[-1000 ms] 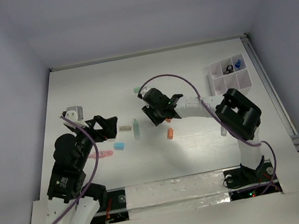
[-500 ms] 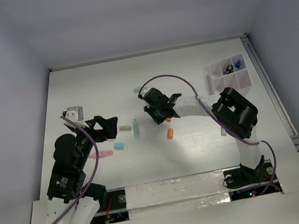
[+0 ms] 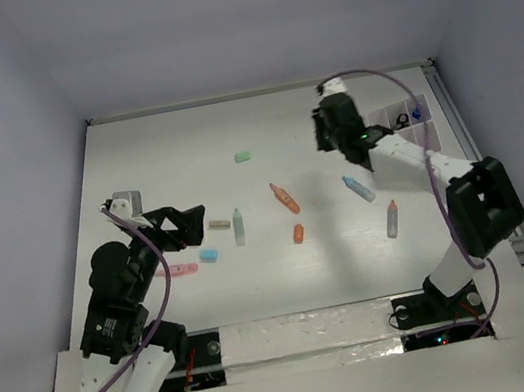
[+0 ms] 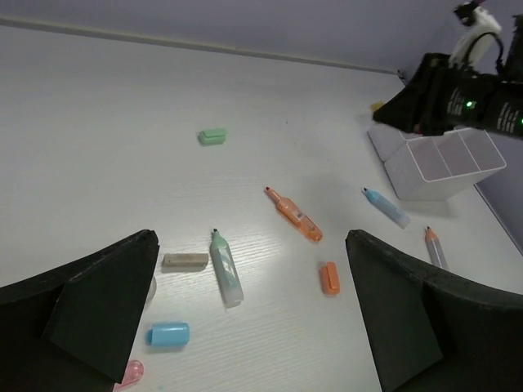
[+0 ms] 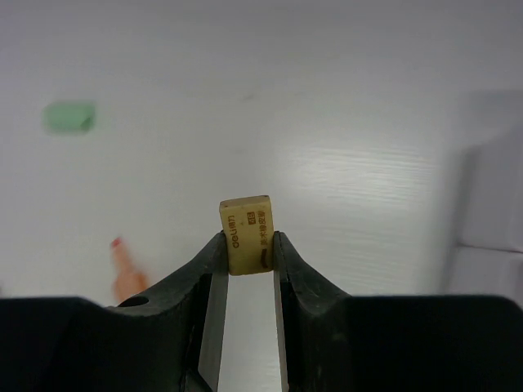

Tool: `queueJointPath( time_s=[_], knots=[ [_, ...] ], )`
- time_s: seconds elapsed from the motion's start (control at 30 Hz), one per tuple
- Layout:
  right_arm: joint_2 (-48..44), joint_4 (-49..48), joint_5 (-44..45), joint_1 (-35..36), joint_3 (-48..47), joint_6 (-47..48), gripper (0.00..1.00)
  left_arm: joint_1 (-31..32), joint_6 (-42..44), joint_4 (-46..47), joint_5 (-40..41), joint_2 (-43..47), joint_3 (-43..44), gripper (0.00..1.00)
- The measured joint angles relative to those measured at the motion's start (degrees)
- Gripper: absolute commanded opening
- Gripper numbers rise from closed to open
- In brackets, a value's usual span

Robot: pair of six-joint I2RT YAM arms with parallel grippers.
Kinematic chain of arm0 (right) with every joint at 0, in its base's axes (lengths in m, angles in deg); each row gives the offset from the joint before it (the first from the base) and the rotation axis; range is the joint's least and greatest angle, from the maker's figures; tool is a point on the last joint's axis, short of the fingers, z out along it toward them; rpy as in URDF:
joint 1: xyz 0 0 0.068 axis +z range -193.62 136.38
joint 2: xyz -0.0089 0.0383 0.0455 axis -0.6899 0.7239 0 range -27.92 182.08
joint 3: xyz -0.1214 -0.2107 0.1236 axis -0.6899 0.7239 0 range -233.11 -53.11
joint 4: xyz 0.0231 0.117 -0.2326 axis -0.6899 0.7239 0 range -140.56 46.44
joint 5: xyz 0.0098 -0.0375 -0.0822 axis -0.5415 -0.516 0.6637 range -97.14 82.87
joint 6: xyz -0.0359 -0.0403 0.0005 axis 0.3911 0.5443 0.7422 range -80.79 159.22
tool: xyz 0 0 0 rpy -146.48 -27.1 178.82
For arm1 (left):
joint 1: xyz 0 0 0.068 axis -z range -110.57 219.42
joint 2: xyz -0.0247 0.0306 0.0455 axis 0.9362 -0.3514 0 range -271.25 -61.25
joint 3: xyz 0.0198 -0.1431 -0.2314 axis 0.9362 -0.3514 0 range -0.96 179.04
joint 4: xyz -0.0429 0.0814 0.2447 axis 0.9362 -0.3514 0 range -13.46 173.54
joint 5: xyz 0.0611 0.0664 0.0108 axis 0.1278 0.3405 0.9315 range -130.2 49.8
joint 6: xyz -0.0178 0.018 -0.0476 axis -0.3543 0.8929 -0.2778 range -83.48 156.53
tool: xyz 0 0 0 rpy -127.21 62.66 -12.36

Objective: Sort the stationery into containers
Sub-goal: Pick up the stationery from the center of the board, then place the stationery in the storage box.

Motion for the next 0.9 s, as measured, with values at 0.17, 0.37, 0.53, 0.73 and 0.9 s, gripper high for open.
queueJointPath(
  time_s=[0.17, 0.37, 0.53, 0.73, 0.9],
  knots=[
    [-2.9, -0.6, 3.6, -15.6, 1.0, -2.3, 0.14, 0.7, 0.0, 0.4, 0.0, 0.8, 0.0, 0.99],
    [0.9, 0.2, 5.5, -21.2, 0.0, -2.3, 0.16, 1.3, 0.0, 0.4, 0.0, 1.2, 0.0, 0.99],
    [3.3, 1.3, 6.9, -21.7, -1.9, -1.0, 0.18, 1.3, 0.0, 0.4, 0.0, 1.2, 0.0, 0.99],
    [5.9, 2.3, 8.6, -22.1, -5.2, -0.5, 0.21, 1.3, 0.0, 0.4, 0.0, 1.2, 0.0, 0.99],
    [7.6, 3.6, 9.8, -22.4, -5.7, -0.5, 0.33, 1.3, 0.0, 0.4, 0.0, 1.1, 0.0, 0.99]
  ],
)
